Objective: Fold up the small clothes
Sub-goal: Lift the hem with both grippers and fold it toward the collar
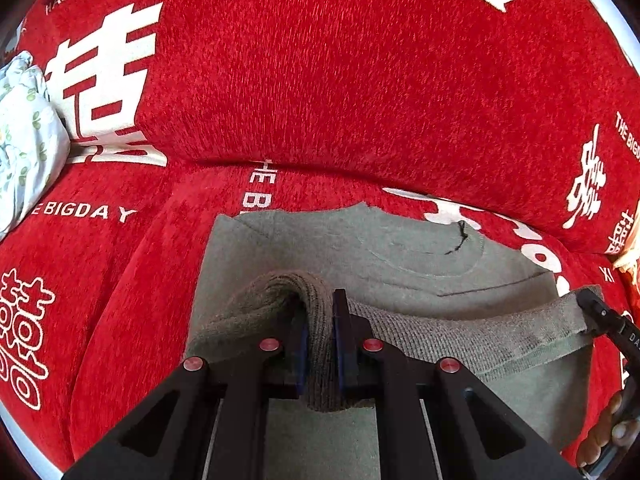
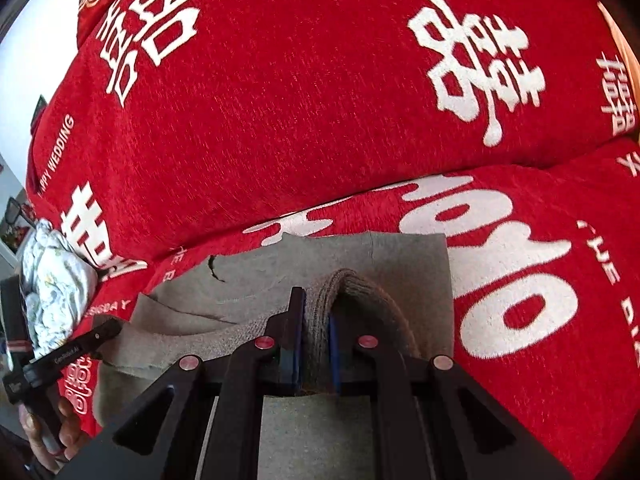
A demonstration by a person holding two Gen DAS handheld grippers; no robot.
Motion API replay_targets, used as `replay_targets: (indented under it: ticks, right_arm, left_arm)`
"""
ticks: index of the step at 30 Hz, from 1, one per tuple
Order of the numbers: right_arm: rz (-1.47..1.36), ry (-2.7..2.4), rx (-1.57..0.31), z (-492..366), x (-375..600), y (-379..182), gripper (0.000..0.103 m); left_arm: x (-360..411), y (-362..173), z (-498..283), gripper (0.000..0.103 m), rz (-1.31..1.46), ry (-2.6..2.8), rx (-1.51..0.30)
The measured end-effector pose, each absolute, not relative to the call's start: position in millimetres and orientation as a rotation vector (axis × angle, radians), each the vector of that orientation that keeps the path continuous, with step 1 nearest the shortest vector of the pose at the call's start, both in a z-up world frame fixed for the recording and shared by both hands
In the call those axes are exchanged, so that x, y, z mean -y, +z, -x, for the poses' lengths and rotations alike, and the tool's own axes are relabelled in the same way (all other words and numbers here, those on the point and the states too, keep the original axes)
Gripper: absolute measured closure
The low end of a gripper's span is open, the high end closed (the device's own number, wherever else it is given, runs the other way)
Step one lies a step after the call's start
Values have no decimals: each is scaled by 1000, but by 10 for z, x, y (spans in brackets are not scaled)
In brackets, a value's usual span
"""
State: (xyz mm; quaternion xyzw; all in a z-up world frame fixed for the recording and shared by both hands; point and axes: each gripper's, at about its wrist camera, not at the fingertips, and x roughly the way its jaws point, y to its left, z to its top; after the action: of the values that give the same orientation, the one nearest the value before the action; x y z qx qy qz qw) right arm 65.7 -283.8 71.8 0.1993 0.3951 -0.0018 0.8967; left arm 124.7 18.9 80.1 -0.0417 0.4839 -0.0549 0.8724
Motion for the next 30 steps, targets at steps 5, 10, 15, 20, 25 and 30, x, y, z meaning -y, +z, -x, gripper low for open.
replay_targets:
  ticks: [5,10,15,20,25,30]
  right_arm:
    - [-398,-15,-830,-767,2826,704,92]
    - [-425,-41,-845,-865,2903,625,92]
    - [-442,-53,-867,-967,2938,526,92]
    - [-429,-58,-883,-1052,2931,463,91]
    - [-413,-60,-892,-1093,2921,422,92]
    - [-405,-66,-912,-1161,2930,346,91]
  left_arm:
    - [-151,789,-1365,92,89,-114,-1023]
    - [-143,786,-1461,91,102,-123,-1026]
    - [-139,661,-1547,91,97,-112,-1049]
    - [-185,547,-1615,91,116,-104,-1069]
    - [-166,516,-1679,91,114,-103,-1073]
    - [-138,481,-1785,91,113,-102,-1086]
